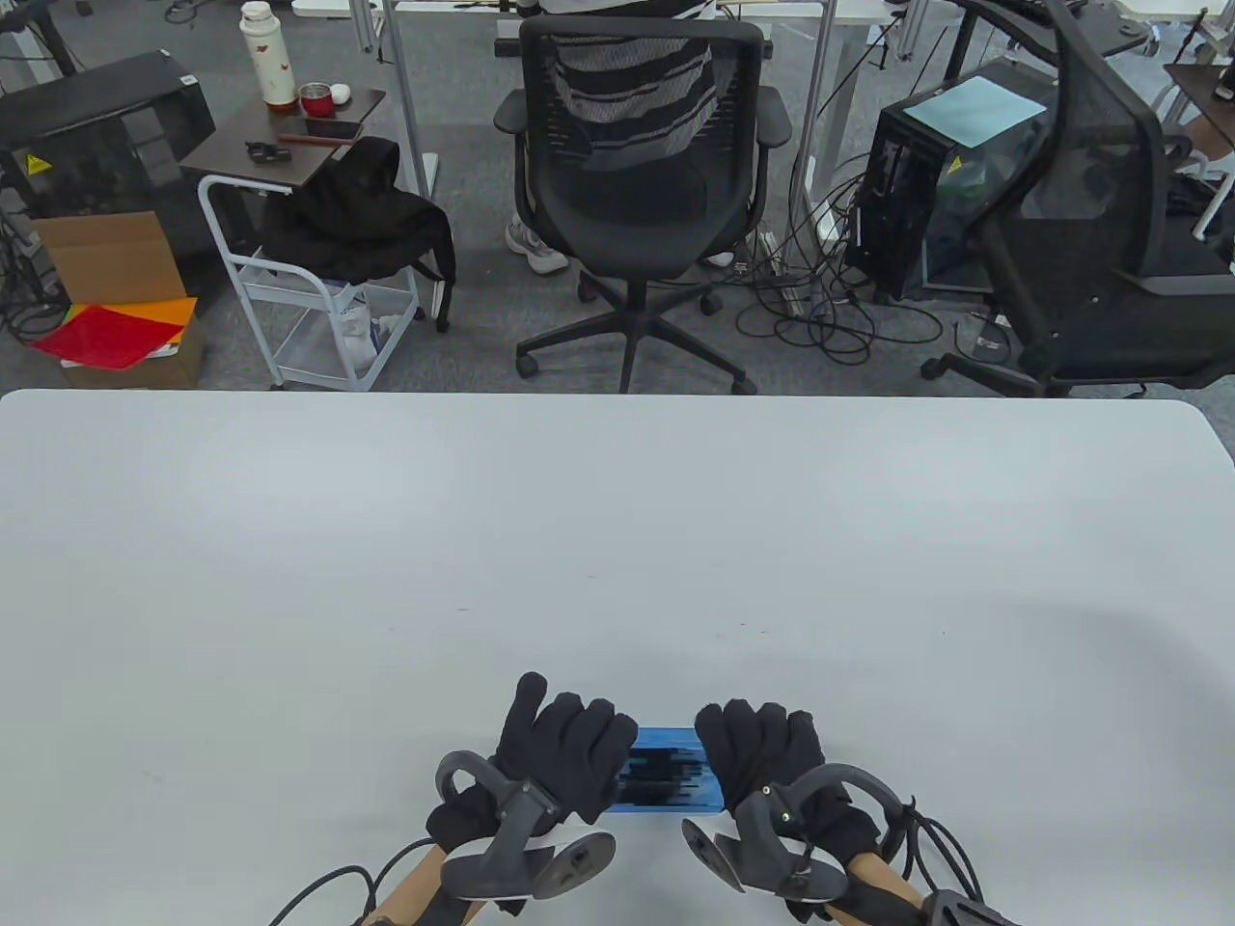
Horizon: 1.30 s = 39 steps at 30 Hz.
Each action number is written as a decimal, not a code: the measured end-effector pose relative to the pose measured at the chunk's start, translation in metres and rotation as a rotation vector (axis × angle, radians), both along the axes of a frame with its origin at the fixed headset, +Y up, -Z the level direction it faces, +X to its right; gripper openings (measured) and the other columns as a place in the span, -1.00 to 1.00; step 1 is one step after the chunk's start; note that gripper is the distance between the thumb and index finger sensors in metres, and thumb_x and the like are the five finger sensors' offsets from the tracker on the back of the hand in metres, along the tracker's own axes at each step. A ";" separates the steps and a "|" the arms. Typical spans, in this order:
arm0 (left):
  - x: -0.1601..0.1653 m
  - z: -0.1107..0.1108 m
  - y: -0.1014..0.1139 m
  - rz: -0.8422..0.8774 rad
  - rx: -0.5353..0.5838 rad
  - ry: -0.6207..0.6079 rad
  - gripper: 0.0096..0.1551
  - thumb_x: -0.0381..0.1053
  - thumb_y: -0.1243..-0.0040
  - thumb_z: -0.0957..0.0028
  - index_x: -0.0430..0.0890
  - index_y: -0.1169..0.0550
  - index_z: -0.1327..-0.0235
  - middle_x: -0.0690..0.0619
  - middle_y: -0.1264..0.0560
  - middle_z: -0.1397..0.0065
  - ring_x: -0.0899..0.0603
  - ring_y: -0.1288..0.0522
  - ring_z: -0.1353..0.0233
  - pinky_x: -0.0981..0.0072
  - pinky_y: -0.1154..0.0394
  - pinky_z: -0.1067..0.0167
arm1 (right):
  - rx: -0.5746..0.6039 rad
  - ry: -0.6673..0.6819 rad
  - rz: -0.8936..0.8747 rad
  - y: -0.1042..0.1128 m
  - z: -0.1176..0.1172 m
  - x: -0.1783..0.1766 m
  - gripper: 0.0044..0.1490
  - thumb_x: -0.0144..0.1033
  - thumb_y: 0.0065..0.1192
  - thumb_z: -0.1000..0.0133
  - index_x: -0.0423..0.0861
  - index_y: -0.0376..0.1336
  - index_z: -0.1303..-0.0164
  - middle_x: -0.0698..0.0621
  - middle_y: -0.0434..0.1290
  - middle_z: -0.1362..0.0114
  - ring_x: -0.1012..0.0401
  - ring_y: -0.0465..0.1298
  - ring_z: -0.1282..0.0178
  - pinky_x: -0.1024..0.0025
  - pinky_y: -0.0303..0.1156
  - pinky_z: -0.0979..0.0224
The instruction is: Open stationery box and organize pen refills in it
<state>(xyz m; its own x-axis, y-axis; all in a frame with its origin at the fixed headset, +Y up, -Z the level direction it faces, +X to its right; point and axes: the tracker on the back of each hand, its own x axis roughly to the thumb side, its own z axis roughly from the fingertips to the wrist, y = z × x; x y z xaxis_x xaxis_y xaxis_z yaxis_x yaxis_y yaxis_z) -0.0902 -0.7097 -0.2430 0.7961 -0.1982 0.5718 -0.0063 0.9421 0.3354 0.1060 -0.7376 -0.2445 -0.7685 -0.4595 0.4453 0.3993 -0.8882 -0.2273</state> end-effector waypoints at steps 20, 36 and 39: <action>0.017 -0.001 -0.020 -0.154 -0.092 0.013 -0.50 0.23 -0.22 -0.03 0.09 -0.72 -0.15 0.04 -0.69 -0.37 -0.19 -0.73 -0.32 -0.42 -0.24 -0.49 | -0.120 0.095 -0.042 -0.004 -0.001 -0.002 -0.12 0.09 0.30 0.03 0.03 0.21 -0.52 -0.18 0.34 -0.67 -0.15 0.45 -0.57 -0.16 0.36 -0.58; -0.053 -0.059 -0.004 -0.022 -0.170 0.419 -0.12 0.27 -0.15 -0.08 0.01 -0.28 -0.70 -0.12 -0.33 -0.76 -0.48 -0.35 -0.67 -0.47 -0.11 -0.54 | -0.124 -0.165 -0.349 0.027 -0.057 0.079 0.04 0.17 0.25 0.02 0.03 0.07 -0.68 -0.20 0.26 -0.75 -0.16 0.41 -0.62 -0.16 0.33 -0.60; -0.085 -0.075 -0.010 0.003 -0.212 0.535 -0.07 0.29 -0.14 -0.09 0.01 -0.22 -0.73 -0.14 -0.25 -0.80 -0.52 -0.26 -0.70 -0.49 -0.06 -0.55 | -0.121 -0.274 -0.423 0.030 -0.074 0.112 0.07 0.17 0.24 0.00 0.02 0.02 -0.71 -0.21 0.17 -0.81 -0.20 0.33 -0.70 -0.17 0.31 -0.62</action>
